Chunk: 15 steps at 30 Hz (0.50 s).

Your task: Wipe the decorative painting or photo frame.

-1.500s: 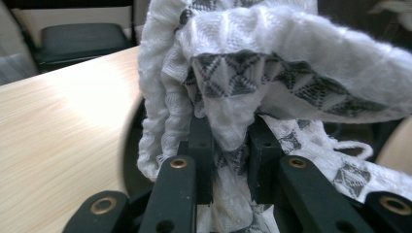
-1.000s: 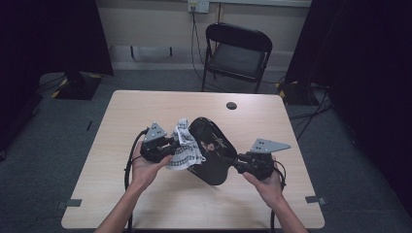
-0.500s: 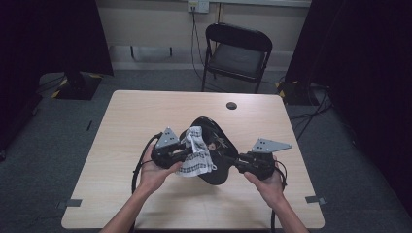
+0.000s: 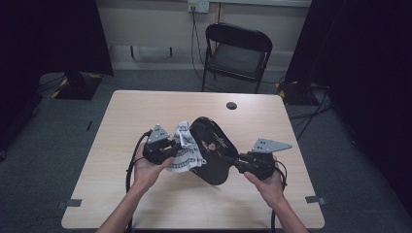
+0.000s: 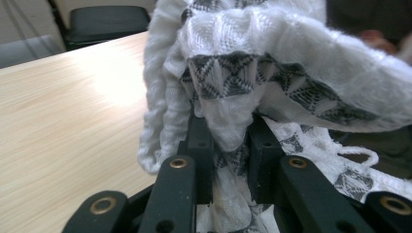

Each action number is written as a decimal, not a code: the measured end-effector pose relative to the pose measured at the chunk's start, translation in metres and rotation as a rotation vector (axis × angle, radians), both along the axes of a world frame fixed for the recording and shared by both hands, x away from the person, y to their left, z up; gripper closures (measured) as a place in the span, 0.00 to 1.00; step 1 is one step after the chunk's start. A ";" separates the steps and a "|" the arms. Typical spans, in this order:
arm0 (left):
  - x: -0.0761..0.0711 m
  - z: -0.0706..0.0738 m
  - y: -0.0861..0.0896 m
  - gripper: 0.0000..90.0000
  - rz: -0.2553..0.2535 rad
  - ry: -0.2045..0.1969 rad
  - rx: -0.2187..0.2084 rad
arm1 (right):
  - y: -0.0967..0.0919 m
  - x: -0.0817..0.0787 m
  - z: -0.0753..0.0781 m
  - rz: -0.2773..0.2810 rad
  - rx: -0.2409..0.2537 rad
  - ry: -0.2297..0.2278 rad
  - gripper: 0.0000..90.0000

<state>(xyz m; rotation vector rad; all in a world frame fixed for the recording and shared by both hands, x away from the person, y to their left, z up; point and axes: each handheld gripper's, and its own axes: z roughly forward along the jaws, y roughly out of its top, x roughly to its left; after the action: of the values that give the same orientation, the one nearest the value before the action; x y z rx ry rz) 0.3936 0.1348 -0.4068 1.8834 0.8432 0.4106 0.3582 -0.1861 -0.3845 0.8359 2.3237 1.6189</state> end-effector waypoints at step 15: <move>0.004 0.000 0.004 0.84 0.017 -0.003 -0.004 | -0.001 0.000 0.000 0.000 0.001 0.001 0.87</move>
<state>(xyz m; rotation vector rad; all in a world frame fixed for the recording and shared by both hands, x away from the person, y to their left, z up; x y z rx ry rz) 0.3975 0.1385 -0.4065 1.8725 0.8581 0.4213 0.3580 -0.1869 -0.3843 0.8370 2.3233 1.6199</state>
